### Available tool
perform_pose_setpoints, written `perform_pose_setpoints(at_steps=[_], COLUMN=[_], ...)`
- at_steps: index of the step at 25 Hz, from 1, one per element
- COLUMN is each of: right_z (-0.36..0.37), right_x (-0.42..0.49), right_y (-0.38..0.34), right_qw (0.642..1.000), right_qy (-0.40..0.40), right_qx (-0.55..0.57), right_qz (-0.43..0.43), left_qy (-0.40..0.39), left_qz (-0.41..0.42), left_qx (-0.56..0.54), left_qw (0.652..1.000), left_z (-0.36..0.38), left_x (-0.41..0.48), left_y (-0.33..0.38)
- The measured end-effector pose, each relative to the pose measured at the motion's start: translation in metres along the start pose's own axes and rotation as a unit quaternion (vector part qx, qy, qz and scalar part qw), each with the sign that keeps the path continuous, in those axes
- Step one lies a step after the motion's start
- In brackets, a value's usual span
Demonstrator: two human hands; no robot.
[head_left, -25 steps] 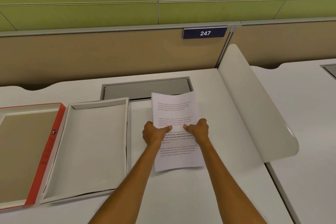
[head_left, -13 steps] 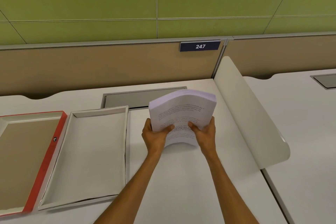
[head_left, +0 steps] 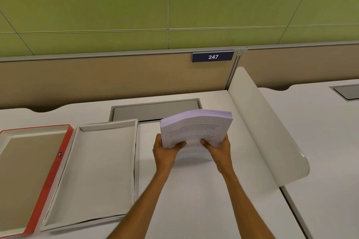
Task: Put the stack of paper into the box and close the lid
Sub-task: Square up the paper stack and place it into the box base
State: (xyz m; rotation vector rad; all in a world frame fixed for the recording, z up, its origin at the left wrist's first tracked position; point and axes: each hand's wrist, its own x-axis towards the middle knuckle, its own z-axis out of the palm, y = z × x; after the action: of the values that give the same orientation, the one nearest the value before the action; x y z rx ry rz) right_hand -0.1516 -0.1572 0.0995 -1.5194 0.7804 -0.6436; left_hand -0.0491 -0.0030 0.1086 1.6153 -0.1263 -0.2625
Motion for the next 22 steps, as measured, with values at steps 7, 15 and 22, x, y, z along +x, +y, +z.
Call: perform_pose_setpoints(at_steps=[7,15,22], right_z=[-0.005,0.013,0.02], right_x=[-0.009,0.0,0.013], right_y=[0.002,-0.005,-0.036], right_qw=[1.0,0.999,0.967], right_qy=[-0.002,0.037,0.044], right_qx=[-0.009,-0.003,-0.234], right_qz=[0.007,0.014,0.091], left_qy=[-0.048,-0.017,-0.013], left_qz=[-0.004,-0.023,-0.083], left_qx=[0.027,-0.009,0.154], left_qw=[0.998,1.0,0.984], left_z=[-0.016,0.0,-0.009], left_x=[0.002,0.005,0.023], left_y=[-0.012,-0.008,0.017])
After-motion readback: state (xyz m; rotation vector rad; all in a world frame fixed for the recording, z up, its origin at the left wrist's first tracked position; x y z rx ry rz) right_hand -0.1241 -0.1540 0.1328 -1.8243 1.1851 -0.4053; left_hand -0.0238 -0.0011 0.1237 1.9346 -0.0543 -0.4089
